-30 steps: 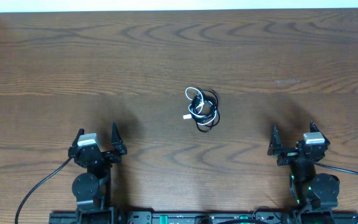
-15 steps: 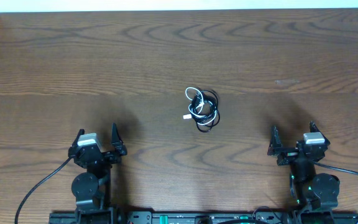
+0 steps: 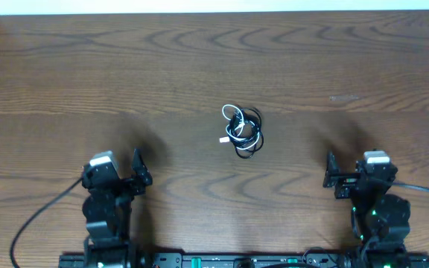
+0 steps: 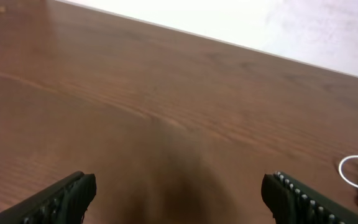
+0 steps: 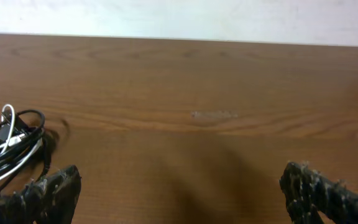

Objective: Untangle cables
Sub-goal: 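Move both grippers inward toward the tangled black and white cables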

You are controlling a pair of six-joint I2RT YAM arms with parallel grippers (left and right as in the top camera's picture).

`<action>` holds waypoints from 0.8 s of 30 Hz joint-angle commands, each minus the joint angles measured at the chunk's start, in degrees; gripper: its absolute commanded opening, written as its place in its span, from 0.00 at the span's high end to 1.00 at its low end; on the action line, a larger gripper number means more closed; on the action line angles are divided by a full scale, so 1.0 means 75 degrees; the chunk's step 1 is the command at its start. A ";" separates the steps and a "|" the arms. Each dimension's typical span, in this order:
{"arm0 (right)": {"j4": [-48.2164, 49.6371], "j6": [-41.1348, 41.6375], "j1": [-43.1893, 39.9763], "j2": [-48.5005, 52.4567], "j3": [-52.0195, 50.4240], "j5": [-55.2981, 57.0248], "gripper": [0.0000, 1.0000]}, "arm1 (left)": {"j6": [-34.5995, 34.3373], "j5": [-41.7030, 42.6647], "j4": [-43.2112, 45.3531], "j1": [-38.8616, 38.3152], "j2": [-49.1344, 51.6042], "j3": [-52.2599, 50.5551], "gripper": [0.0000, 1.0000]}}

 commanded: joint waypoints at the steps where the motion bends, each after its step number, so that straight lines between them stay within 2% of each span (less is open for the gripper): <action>1: -0.0099 0.0085 -0.0044 0.0889 0.0734 0.0102 0.01 | -0.0160 -0.0012 -0.0388 0.0006 0.0976 0.1049 0.10; 8: -0.0358 0.0364 -0.0044 0.2917 0.2087 -0.0073 0.01 | -0.0157 0.0047 -0.1661 0.0006 0.2862 0.2652 0.10; 11: -0.0793 0.0367 -0.0044 0.3765 0.2751 -0.0204 0.01 | -0.0157 0.0458 -0.2361 0.0009 0.3637 0.3348 0.09; 17: -0.2783 0.0347 -0.0044 0.5298 0.4421 -0.0729 0.01 | -0.0160 0.0895 -0.4296 0.0009 0.5050 0.4599 0.09; 21: -0.3940 -0.0455 -0.0044 0.6091 0.5348 -0.0697 0.01 | -0.0157 0.1358 -0.5298 0.0009 0.5619 0.5071 0.10; 24: -0.4121 -0.0522 -0.0044 0.6344 0.5651 -0.0731 0.01 | -0.0160 0.1361 -0.5692 0.0009 0.5659 0.5088 0.09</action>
